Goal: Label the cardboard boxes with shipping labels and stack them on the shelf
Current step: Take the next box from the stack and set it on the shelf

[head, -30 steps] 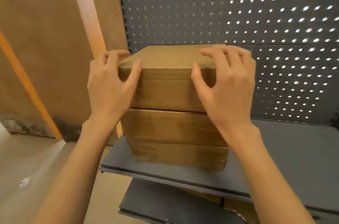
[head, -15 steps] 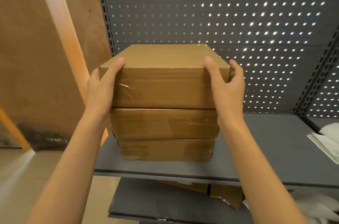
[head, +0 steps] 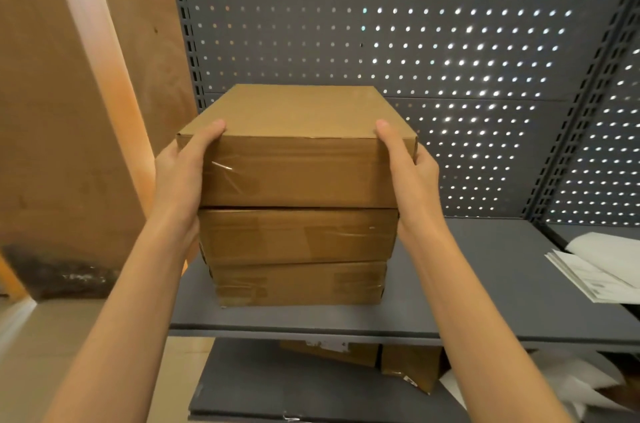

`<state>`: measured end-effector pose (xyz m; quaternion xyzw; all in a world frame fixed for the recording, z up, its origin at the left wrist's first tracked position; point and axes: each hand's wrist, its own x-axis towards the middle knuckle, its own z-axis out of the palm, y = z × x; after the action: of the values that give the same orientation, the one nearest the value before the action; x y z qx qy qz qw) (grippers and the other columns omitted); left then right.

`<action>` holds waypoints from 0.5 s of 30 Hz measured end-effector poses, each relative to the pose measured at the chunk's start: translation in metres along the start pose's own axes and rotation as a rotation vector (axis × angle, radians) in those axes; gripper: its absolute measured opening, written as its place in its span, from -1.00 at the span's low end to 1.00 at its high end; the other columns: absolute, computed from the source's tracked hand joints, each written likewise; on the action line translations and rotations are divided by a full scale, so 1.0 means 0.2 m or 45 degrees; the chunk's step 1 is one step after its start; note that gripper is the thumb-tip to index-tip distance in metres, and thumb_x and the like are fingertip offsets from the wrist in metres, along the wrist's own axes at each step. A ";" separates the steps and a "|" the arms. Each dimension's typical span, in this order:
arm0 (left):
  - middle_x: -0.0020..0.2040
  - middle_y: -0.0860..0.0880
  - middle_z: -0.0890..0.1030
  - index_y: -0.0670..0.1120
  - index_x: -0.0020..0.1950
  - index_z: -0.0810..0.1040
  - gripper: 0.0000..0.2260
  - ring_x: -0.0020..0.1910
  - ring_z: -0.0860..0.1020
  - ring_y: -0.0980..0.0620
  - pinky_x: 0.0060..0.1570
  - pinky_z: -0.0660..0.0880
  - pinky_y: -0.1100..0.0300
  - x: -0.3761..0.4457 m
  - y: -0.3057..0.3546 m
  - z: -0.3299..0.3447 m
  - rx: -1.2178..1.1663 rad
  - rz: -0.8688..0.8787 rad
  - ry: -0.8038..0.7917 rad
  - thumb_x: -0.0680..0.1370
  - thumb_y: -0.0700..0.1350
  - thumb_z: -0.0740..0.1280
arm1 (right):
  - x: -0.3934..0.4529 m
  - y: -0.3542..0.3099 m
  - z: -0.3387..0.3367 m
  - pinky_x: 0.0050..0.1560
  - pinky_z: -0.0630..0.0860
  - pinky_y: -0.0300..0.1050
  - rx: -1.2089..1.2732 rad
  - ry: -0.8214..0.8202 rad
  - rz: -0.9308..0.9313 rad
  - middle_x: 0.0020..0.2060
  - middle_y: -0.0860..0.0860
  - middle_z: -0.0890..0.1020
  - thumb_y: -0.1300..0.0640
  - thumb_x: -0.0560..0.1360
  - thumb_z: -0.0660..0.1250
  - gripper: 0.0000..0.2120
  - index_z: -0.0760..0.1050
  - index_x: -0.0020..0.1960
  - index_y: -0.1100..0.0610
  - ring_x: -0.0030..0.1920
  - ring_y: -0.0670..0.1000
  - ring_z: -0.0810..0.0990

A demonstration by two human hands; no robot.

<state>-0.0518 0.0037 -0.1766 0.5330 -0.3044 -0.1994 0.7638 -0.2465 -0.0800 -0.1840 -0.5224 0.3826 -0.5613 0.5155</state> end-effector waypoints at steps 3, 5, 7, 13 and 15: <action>-0.18 0.13 0.59 0.03 -0.06 0.55 -0.90 -0.35 0.56 0.33 -0.39 0.44 0.43 -0.02 0.03 0.01 -0.019 0.102 -0.024 0.50 0.02 0.34 | -0.02 -0.03 -0.01 0.32 0.41 0.00 0.033 0.011 -0.090 0.26 -0.12 0.53 -0.34 0.25 0.39 -0.26 0.43 0.34 -0.01 0.27 -0.11 0.47; -0.18 0.16 0.58 0.04 -0.06 0.55 -0.90 -0.31 0.56 0.33 -0.32 0.44 0.41 -0.03 0.05 0.01 -0.031 0.181 -0.040 0.49 0.03 0.34 | -0.03 -0.06 -0.02 0.34 0.39 -0.02 0.031 0.033 -0.160 0.27 -0.09 0.52 -0.33 0.27 0.38 -0.25 0.43 0.35 0.03 0.30 -0.10 0.44; -0.18 0.15 0.57 0.04 -0.05 0.55 -0.84 -0.24 0.56 0.27 -0.26 0.45 0.37 -0.03 0.07 0.01 -0.054 0.252 -0.063 0.44 0.06 0.37 | -0.02 -0.08 -0.04 0.27 0.42 -0.14 0.063 0.037 -0.255 0.18 -0.09 0.58 -0.21 0.39 0.38 -0.41 0.47 0.30 0.10 0.24 -0.12 0.49; -0.13 0.12 0.58 0.04 0.00 0.55 -0.65 -0.09 0.56 0.13 -0.15 0.48 0.26 -0.04 0.08 0.06 -0.095 0.373 -0.118 0.29 0.16 0.38 | 0.00 -0.10 -0.11 -0.14 0.41 -0.48 0.122 0.057 -0.391 -0.18 -0.20 0.54 0.01 0.50 0.35 -0.79 0.46 0.06 0.10 -0.14 -0.27 0.50; -0.12 0.12 0.58 0.06 0.00 0.55 -0.65 -0.07 0.56 0.11 -0.11 0.50 0.21 -0.05 0.07 0.09 -0.099 0.367 -0.140 0.29 0.17 0.38 | 0.01 -0.10 -0.13 -0.14 0.40 -0.50 0.121 0.075 -0.415 -0.18 -0.21 0.53 -0.03 0.48 0.36 -0.76 0.45 0.04 0.08 -0.12 -0.25 0.50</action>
<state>-0.0711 0.0023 -0.1615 0.4422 -0.4113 -0.1282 0.7867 -0.2762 -0.0804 -0.1682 -0.5358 0.2807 -0.6700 0.4304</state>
